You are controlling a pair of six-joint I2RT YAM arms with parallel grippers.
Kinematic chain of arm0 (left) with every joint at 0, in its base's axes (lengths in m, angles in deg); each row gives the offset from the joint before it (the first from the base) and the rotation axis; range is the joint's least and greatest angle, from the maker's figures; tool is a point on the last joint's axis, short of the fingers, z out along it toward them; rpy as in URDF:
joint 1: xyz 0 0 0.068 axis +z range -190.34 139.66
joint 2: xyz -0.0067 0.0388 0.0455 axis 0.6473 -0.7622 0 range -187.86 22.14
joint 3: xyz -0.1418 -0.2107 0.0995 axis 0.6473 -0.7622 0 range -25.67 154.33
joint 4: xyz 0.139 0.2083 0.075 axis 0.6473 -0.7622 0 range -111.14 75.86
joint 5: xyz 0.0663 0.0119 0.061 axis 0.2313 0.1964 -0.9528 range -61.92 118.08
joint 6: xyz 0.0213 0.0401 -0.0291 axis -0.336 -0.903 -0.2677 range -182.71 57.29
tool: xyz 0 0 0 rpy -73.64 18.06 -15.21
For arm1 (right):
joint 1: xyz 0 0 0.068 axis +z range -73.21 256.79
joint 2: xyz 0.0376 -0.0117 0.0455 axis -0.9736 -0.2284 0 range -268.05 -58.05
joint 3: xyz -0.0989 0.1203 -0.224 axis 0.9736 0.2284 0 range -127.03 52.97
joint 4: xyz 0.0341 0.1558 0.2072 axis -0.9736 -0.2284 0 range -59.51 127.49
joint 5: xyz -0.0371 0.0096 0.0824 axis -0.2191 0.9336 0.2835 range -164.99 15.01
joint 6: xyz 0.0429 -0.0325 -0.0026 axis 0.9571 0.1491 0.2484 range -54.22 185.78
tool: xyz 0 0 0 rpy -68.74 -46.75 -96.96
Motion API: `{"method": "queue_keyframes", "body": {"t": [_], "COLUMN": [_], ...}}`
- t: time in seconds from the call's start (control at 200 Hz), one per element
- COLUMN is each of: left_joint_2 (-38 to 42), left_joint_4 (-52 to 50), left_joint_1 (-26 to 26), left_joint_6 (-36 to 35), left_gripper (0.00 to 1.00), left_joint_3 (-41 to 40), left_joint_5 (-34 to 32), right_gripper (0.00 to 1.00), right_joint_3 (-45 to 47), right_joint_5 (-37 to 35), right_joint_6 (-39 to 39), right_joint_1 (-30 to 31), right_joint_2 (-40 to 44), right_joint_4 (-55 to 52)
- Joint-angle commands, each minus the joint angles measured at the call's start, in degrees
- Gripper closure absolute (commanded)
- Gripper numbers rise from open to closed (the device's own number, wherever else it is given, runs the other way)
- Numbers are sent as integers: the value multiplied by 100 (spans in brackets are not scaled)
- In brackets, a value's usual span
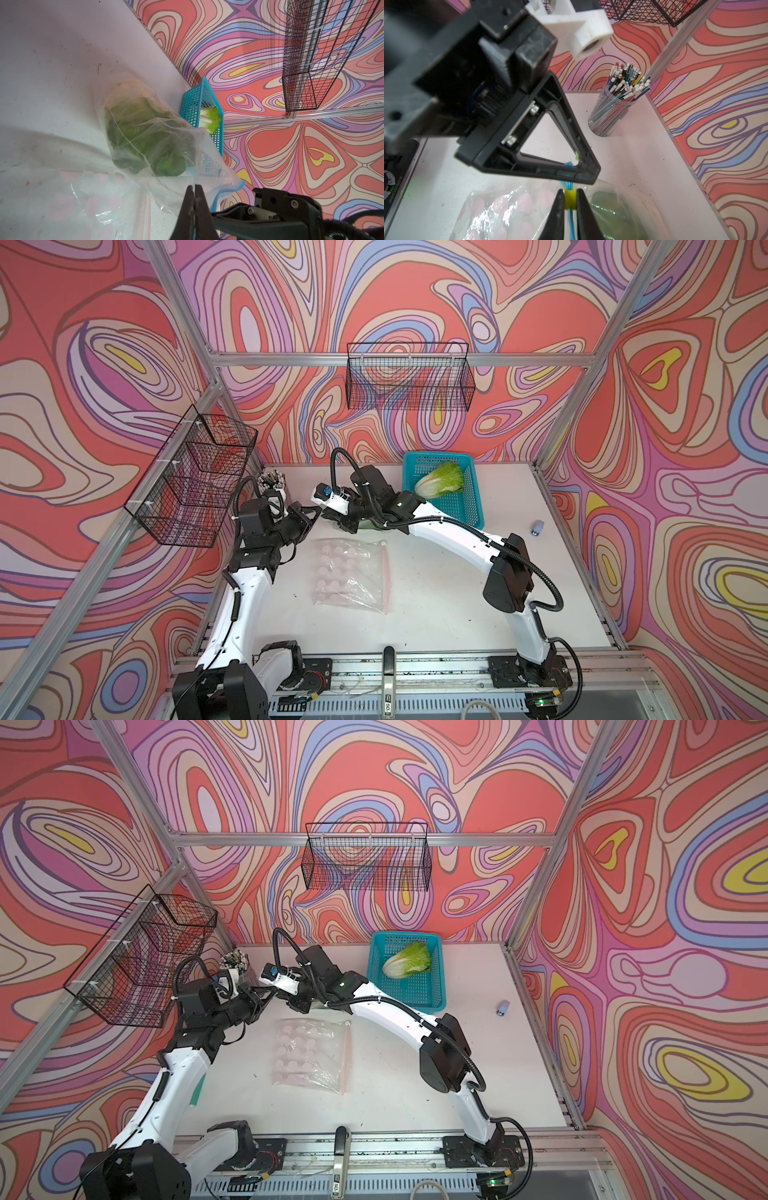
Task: Open the zip-top bag and take out the chinese cabbages
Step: Unzip the zipper on the zipper food storage bag.
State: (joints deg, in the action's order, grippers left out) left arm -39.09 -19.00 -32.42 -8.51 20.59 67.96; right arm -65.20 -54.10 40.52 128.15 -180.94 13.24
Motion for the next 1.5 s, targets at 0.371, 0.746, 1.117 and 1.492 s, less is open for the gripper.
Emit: {"method": "queue_keyframes", "body": {"t": [0.371, 0.746, 1.117, 1.492], "left_joint_2": [27, 445, 395, 322], "left_joint_4": [245, -41, 97, 5], "left_joint_1": [18, 25, 34, 86], "left_joint_6": [-23, -8, 153, 83], "left_gripper": [100, 100, 100, 100], "left_joint_3": [40, -106, -164, -58], "left_joint_5": [46, -957, -1197, -1360], "right_gripper": [100, 100, 100, 100], "right_joint_3": [-180, 413, 769, 1181], "right_joint_5": [225, -35, -178, -356], "right_joint_6": [-112, -268, -232, -206], "right_joint_1": [45, 24, -50, -183], "right_joint_2": [-225, 154, 404, 695], "right_joint_4": [-88, 60, 95, 128]}}
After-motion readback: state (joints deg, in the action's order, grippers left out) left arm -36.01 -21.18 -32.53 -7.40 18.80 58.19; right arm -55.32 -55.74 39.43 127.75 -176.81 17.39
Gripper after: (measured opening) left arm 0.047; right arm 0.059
